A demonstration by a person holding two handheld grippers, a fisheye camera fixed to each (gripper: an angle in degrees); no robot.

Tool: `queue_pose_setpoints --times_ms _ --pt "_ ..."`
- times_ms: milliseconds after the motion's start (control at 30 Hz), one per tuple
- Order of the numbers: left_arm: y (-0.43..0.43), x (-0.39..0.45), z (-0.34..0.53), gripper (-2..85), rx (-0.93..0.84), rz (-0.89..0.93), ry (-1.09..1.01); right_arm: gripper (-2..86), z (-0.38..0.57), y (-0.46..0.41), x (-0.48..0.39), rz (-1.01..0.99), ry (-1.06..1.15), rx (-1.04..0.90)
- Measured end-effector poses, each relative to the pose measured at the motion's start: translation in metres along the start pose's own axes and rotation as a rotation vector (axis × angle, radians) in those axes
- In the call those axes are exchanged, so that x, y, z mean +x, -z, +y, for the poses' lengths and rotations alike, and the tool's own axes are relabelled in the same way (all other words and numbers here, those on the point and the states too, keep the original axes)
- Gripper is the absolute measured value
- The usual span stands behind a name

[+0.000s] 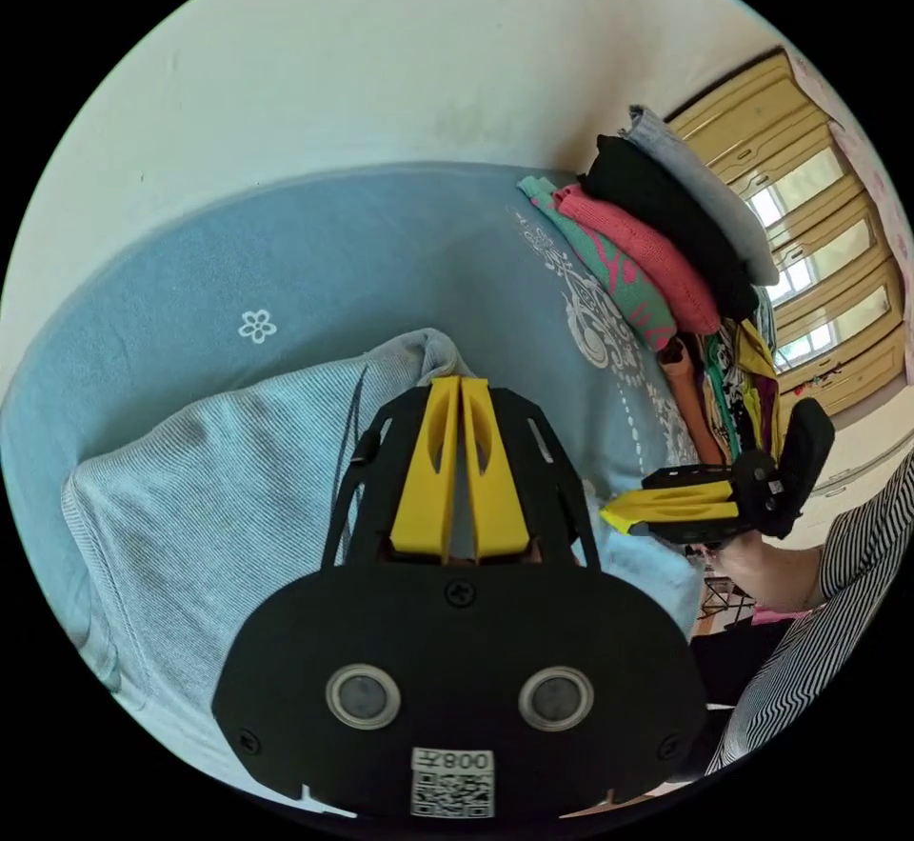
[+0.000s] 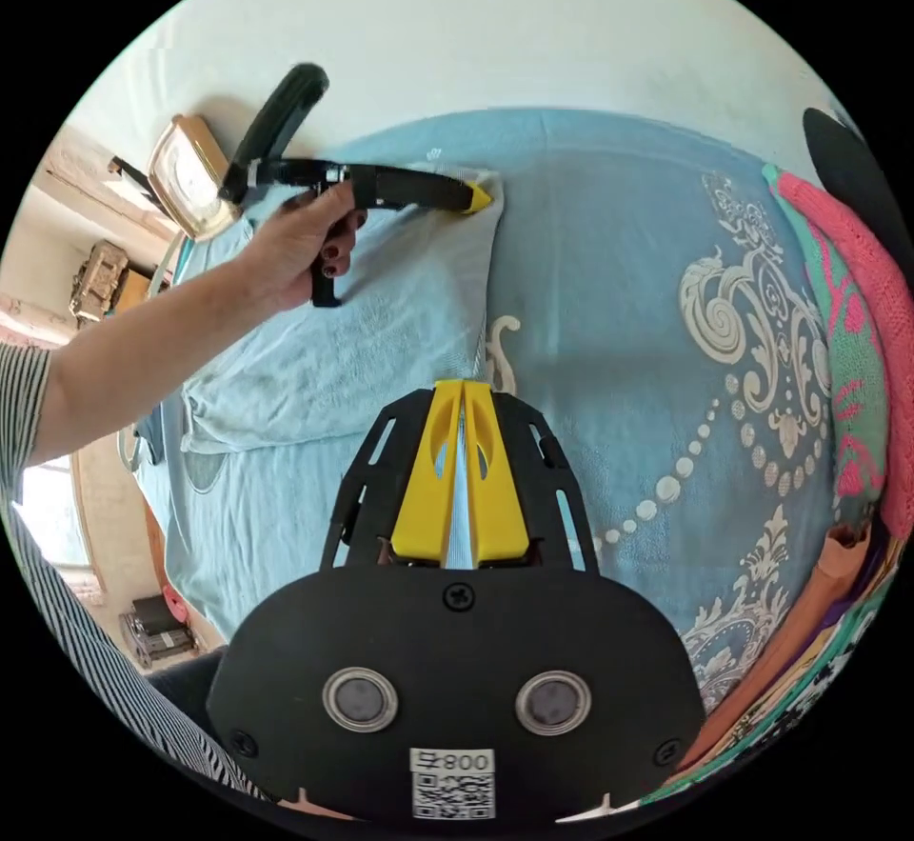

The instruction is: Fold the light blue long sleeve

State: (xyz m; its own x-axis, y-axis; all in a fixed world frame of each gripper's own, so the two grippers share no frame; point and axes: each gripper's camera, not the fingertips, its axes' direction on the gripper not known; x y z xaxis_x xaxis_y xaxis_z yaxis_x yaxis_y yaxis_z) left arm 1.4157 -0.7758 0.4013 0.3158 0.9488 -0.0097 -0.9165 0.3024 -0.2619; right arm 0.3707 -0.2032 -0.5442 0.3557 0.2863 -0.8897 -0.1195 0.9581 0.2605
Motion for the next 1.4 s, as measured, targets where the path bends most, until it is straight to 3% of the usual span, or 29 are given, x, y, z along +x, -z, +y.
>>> queue_pose_setpoints --times_ms 133,267,367,533,767,867,1000,1267,1400 --pt "0.008 0.011 -0.005 0.2 -0.011 0.018 0.038 0.1 0.0 0.005 -0.003 0.036 0.013 0.062" --pt "0.037 0.038 0.01 0.2 0.087 -0.025 0.011 0.2 -0.002 0.01 -0.002 0.034 0.013 0.083" --pt "0.017 0.045 0.015 0.1 -0.06 -0.07 0.026 0.1 -0.009 0.014 -0.001 0.029 0.004 0.057" --pt "0.053 0.063 0.039 0.1 0.05 -0.046 0.036 0.0 -0.019 0.04 0.003 0.013 -0.049 0.075" --pt "0.054 0.108 0.128 0.2 -0.077 0.132 0.051 0.0 -0.103 0.054 -0.004 -0.04 0.075 0.143" --pt "0.046 0.111 0.158 0.2 -0.14 0.12 0.084 -0.1 -0.15 0.032 -0.011 -0.006 0.106 0.062" --pt "0.069 0.104 0.197 0.1 -0.091 0.157 0.137 -0.1 -0.18 0.015 -0.015 -0.064 0.099 -0.035" --pt "0.146 0.109 0.286 0.2 -0.022 0.083 0.132 0.0 -0.149 0.057 -0.065 -0.054 0.13 0.068" --pt "0.169 0.097 0.351 0.1 -0.037 0.089 0.183 0.0 -0.122 0.029 -0.093 0.024 0.132 -0.077"
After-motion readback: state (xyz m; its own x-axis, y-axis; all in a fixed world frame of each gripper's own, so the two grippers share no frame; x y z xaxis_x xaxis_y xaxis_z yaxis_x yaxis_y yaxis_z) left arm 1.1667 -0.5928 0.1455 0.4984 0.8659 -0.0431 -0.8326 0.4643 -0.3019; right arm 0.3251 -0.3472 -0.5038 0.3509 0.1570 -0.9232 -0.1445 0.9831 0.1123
